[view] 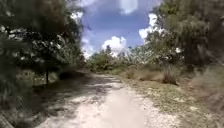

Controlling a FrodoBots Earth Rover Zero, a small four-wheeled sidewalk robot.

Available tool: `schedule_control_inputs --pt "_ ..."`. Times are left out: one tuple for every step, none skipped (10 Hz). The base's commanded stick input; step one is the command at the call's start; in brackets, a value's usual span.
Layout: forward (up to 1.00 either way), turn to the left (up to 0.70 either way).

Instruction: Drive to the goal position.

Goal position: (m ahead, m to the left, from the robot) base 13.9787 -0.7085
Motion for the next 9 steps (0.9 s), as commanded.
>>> schedule_control_inputs --pt "1.0 0.0" --pt "1.0 0.13" --pt "1.0 0.27" --pt "1.0 0.27" --pt "1.0 0.27" --pt "1.0 0.27" --pt "1.0 0.27" --pt "1.0 0.27" --pt "1.0 0.27"
